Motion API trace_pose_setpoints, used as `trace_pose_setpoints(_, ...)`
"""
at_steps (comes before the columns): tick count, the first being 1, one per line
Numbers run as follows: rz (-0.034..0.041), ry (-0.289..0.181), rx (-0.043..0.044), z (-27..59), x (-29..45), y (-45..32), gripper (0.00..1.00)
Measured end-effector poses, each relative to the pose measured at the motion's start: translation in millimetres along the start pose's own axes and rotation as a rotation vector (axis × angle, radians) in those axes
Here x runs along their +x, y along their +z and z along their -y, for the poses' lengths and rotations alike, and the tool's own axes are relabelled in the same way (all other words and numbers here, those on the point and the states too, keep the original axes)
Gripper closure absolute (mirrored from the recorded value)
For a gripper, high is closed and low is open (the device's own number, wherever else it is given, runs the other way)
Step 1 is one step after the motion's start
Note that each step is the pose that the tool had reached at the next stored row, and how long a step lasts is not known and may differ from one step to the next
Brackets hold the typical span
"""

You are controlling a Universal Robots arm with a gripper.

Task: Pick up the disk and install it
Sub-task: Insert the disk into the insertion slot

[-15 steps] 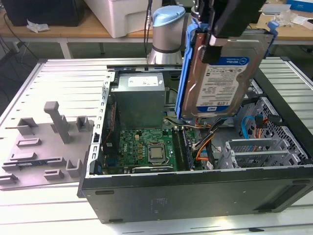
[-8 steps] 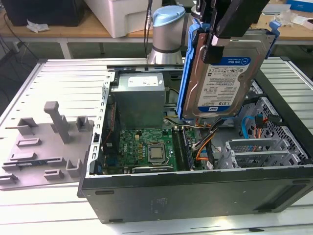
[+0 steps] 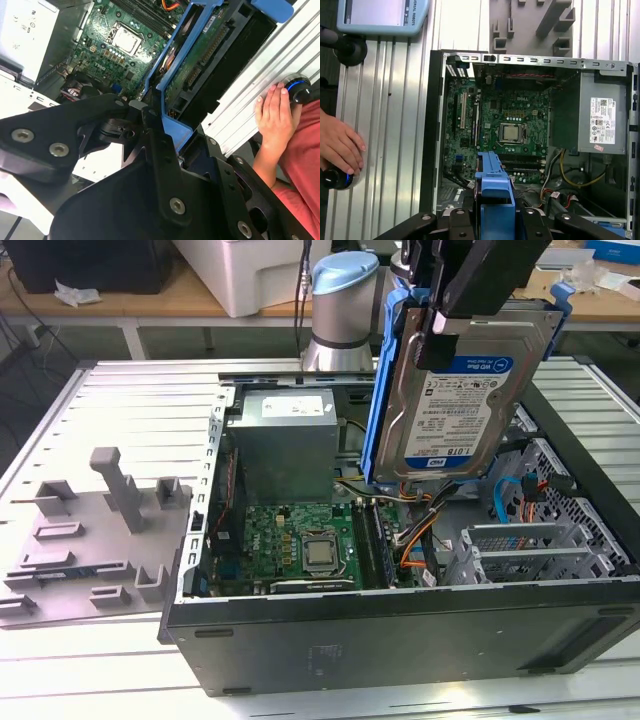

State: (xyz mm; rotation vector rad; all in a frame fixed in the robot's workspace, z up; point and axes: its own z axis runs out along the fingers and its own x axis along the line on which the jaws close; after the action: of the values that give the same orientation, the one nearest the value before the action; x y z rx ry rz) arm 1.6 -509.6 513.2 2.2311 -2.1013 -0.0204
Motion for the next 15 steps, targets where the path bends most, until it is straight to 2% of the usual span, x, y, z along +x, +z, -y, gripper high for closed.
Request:
trace_pose_setpoints(10,0.0000,0.000,0.0000,0.1,0.0,0.0,0.63)
trace_pose_setpoints(15,0.0000,0.000,0.0000,5.4,0.6,-0.3,0.63)
